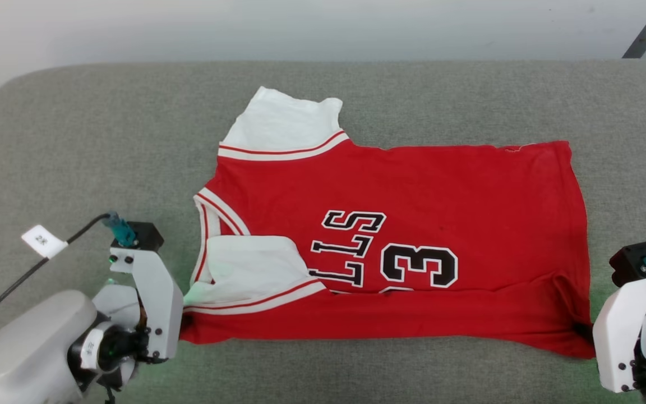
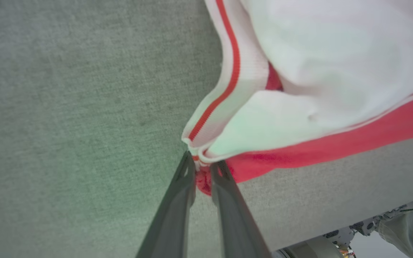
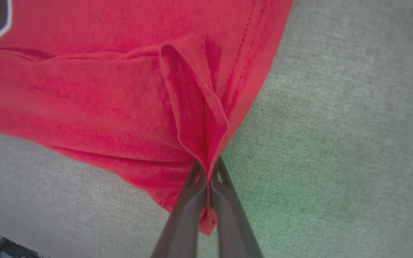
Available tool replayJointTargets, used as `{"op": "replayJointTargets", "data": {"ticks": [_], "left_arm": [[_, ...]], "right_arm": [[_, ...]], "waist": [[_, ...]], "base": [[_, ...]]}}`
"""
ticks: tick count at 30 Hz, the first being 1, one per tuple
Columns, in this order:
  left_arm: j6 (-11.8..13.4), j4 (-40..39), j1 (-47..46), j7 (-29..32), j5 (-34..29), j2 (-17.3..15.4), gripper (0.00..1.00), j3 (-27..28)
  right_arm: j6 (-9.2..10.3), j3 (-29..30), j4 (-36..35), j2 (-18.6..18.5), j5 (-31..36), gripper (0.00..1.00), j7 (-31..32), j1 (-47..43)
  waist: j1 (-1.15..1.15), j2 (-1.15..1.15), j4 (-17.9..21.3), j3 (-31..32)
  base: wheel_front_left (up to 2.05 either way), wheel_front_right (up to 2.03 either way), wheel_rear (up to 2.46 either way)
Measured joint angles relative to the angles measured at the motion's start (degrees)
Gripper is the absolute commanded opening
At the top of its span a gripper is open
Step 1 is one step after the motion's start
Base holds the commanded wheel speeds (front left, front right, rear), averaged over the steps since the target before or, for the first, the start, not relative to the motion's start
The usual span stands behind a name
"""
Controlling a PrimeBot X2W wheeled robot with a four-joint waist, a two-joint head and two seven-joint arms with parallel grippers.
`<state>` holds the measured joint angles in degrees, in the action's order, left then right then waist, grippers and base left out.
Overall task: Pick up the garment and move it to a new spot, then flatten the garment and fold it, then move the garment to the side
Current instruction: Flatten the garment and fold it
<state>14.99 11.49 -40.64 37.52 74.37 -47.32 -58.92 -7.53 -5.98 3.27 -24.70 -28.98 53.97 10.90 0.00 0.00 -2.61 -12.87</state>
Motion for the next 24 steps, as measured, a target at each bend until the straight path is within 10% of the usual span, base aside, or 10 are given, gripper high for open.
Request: {"op": "replayJointTargets", "data": {"ticks": [2, 4, 7, 24], "left_arm": [[-0.79, 1.86, -0.36, -0.38, -0.35, 0.75, 0.6, -0.05], [-1.43, 3.42, -0.68, -0.14, -0.29, 1.36, 1.0, -0.13], [-1.97, 5.08, -1.81, 0.02, -0.37, 2.09, 1.0, -0.11], [-0.52, 1.2, -10.11, 4.7, -3.74, -1.75, 1.0, 0.77]], "right_arm": [[0.0, -0.27, 0.48, 0.36, 0.35, 0.27, -0.38, 0.32], [0.0, -0.91, 0.87, 0.4, 0.42, 0.44, -0.56, 0.8], [0.01, -1.85, 1.05, 0.25, 0.23, 1.0, -1.07, 1.54], [0.01, 3.38, -6.89, 1.52, 0.94, 1.0, -9.2, 2.57]], "waist": [[0.0, 0.0, 0.25, -0.11], [0.0, 0.0, 0.43, -0.22], [0.0, 0.0, 0.74, -0.33], [0.0, 0.0, 3.27, -0.5]], "base": [[0.0, 0.0, 0.0], [0.0, 0.0, 0.0], [0.0, 0.0, 0.0], [0.0, 0.0, 0.0]]}}
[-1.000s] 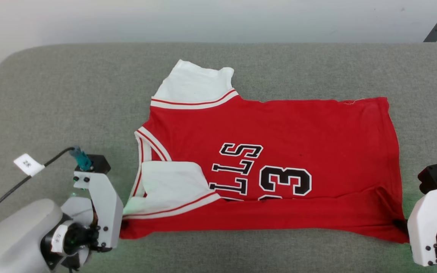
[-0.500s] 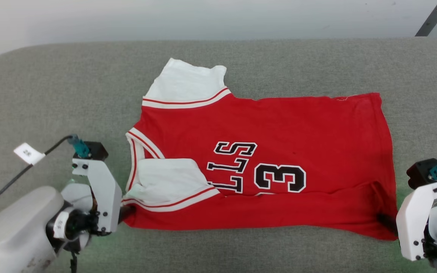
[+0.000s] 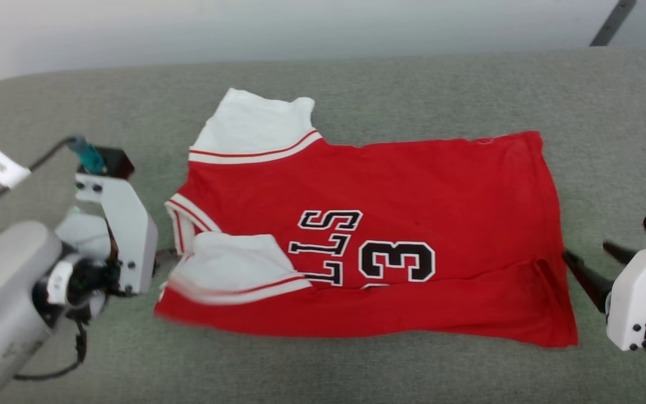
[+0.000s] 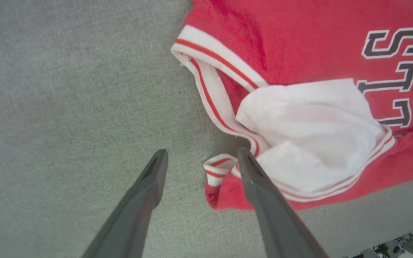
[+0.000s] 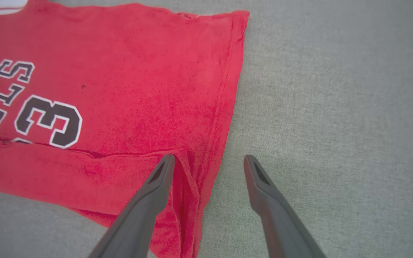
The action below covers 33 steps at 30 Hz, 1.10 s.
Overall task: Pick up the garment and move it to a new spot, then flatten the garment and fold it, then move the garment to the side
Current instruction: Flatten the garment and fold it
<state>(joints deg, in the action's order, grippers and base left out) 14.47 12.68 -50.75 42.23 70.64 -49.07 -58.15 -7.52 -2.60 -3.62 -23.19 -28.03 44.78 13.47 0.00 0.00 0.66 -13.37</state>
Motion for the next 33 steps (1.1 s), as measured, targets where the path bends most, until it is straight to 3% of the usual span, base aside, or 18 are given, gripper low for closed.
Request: {"op": "replayJointTargets", "data": {"ticks": [7, 14, 19, 26, 33], "left_arm": [[0.46, -0.42, -3.31, 1.05, -0.98, -0.97, 1.0, 0.78], [-6.22, 5.0, -9.01, -9.79, -7.72, 1.59, 1.0, 2.22], [-9.36, 13.35, -12.75, -18.92, -10.5, 4.28, 1.0, 4.16], [-13.4, 24.26, -17.34, -23.6, -12.74, 6.89, 1.0, 4.7], [-18.25, 33.11, -21.9, -15.9, -11.7, 7.89, 1.0, 3.26]], "right_arm": [[0.0, 1.77, -4.76, 3.91, 3.71, 1.0, -12.32, -0.37], [0.0, 0.83, -7.94, 7.59, 9.6, 1.0, -30.96, -0.18], [0.0, 0.49, -8.08, 11.48, 13.22, 1.0, -40.95, -0.14], [0.0, -0.82, -5.91, 13.97, 14.36, 1.0, -44.91, -0.14], [0.0, -1.59, -6.38, 14.69, 15.01, 1.0, -46.04, 0.28]], "waist": [[0.0, 0.0, 2.61, -0.86], [0.0, 0.0, 5.58, -2.56], [0.0, 0.0, 7.92, -4.39], [0.0, 0.0, 10.97, -7.93], [0.0, 0.0, 13.53, -12.25]], "base": [[0.0, 0.0, 0.0], [0.0, 0.0, 0.0], [0.0, 0.0, 0.0], [0.0, 0.0, 0.0], [0.0, 0.0, 0.0]]}}
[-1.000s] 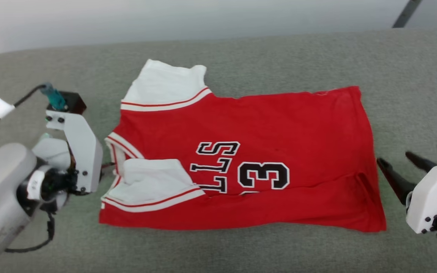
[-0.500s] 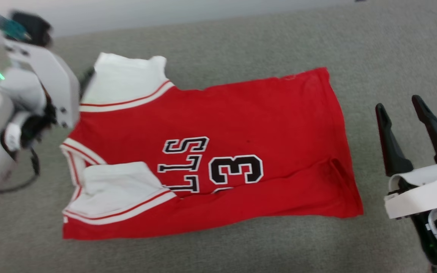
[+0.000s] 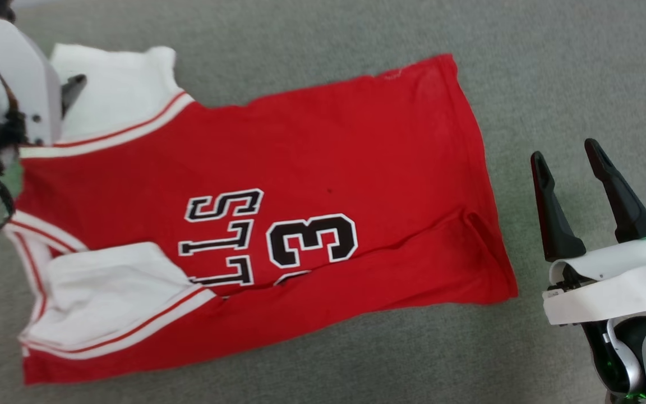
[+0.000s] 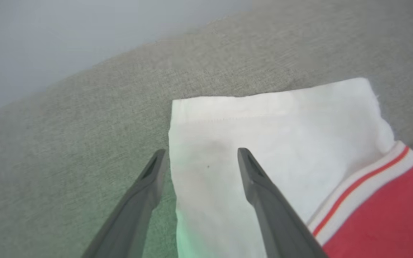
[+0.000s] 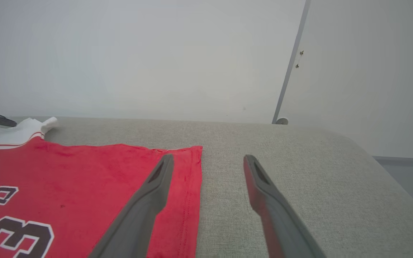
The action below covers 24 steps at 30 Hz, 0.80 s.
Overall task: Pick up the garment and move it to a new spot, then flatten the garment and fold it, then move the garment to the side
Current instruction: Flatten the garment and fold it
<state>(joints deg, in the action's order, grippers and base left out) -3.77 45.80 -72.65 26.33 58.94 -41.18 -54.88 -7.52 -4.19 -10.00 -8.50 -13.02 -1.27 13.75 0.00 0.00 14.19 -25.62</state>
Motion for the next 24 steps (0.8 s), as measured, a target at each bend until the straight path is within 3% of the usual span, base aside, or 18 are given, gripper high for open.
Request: {"op": "replayJointTargets", "data": {"ticks": [6, 7, 8, 9, 16, 24], "left_arm": [[-0.18, 6.04, -3.83, 7.17, 2.69, 0.88, 1.0, 0.93], [0.11, 6.92, -4.56, 8.13, 3.02, 1.19, 0.64, 1.16], [0.52, 7.54, -5.16, 9.07, 3.2, 1.42, 0.38, 1.18], [0.58, 8.12, -5.9, 9.67, 2.97, 1.55, 0.0, 0.89], [1.34, 11.52, -8.42, 13.5, 4.54, 3.53, 0.0, 1.35], [0.47, 12.72, -9.72, 13.46, 3.83, 5.3, 0.0, 0.47]], "right_arm": [[0.0, -0.42, -0.45, 0.32, 0.4, 1.0, 0.63, 0.97], [0.0, -0.76, -0.37, 0.03, 0.25, 1.0, 0.88, 0.99], [0.0, -1.12, -0.34, -0.33, -0.15, 1.0, 1.41, 1.1], [0.0, -1.48, -0.34, -0.68, -0.63, 1.0, 1.96, 1.31], [0.0, -2.75, -1.32, -2.69, -3.28, 1.0, 7.55, 3.61], [0.0, -5.78, 1.66, -7.49, -7.94, 1.0, 22.74, 15.45]], "waist": [[0.0, 0.0, 1.6, -3.5], [0.0, 0.0, 1.8, -3.95], [0.0, 0.0, 1.97, -4.38], [0.0, 0.0, 2.1, -4.74], [0.0, 0.0, 1.95, -5.77], [0.0, 0.0, 0.98, -5.98]], "base": [[0.0, 0.0, 0.0], [0.0, 0.0, 0.0], [0.0, 0.0, 0.0], [0.0, 0.0, 0.0], [0.0, 0.0, 0.0], [0.0, 0.0, 0.0]]}}
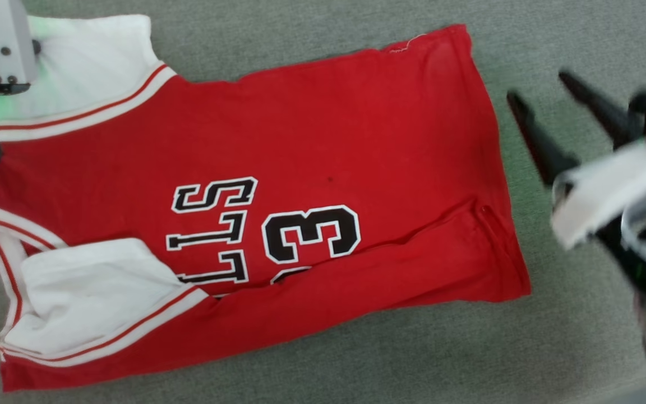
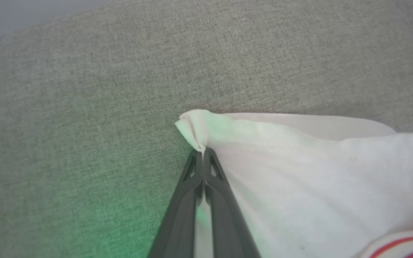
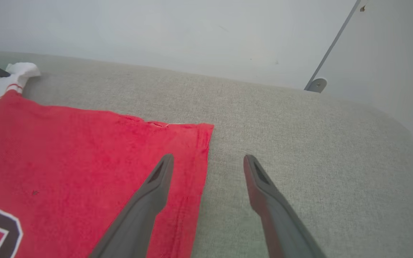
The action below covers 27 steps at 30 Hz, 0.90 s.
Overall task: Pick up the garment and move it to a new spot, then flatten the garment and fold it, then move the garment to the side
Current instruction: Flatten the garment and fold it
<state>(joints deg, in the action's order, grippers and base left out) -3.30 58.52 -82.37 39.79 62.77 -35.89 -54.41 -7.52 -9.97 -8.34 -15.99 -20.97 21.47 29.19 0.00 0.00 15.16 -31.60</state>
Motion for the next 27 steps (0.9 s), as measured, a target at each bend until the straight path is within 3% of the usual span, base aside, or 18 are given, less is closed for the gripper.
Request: {"op": "replayJointTargets", "data": {"ticks": [8, 18, 19, 20, 21, 27], "left_arm": [[-0.57, 1.56, -1.67, -0.53, -0.35, 2.55, 0.0, -0.41], [-1.31, 3.41, -3.39, -2.37, -0.35, 4.78, 0.0, -0.38], [-1.3, 3.65, -3.43, -2.68, -0.34, 5.04, 0.0, -0.34], [-1.31, 3.87, -3.48, -2.97, -0.33, 5.28, 0.0, -0.31], [-1.32, 4.12, -3.54, -3.09, -0.32, 5.47, 0.0, -0.26], [-2.02, 5.26, -3.52, -6.26, 0.14, 6.42, 0.0, 0.22]], "right_arm": [[0.01, -6.0, 15.08, -3.12, -5.24, 1.0, 13.77, 17.07], [0.01, -12.24, 37.87, -0.35, -10.39, 1.0, 22.63, 32.2], [0.0, -12.74, 39.53, -0.13, -10.5, 0.71, 23.57, 33.39], [0.0, -13.3, 40.91, 0.02, -10.99, 0.2, 24.57, 34.56], [0.01, -13.95, 42.06, 0.07, -11.45, 0.0, 25.14, 35.43], [0.0, -16.73, 45.91, -0.54, -14.0, 0.0, 22.91, 37.42]], "waist": [[0.0, 0.0, -1.8, -0.53], [0.0, 0.0, -3.64, -1.8], [0.0, 0.0, -3.82, -1.85], [0.0, 0.0, -3.99, -1.89], [0.0, 0.0, -4.14, -1.9], [0.0, 0.0, -5.02, -1.39]], "base": [[0.0, 0.0, 0.0], [0.0, 0.0, 0.0], [0.0, 0.0, 0.0], [0.0, 0.0, 0.0], [0.0, 0.0, 0.0], [0.0, 0.0, 0.0]]}}
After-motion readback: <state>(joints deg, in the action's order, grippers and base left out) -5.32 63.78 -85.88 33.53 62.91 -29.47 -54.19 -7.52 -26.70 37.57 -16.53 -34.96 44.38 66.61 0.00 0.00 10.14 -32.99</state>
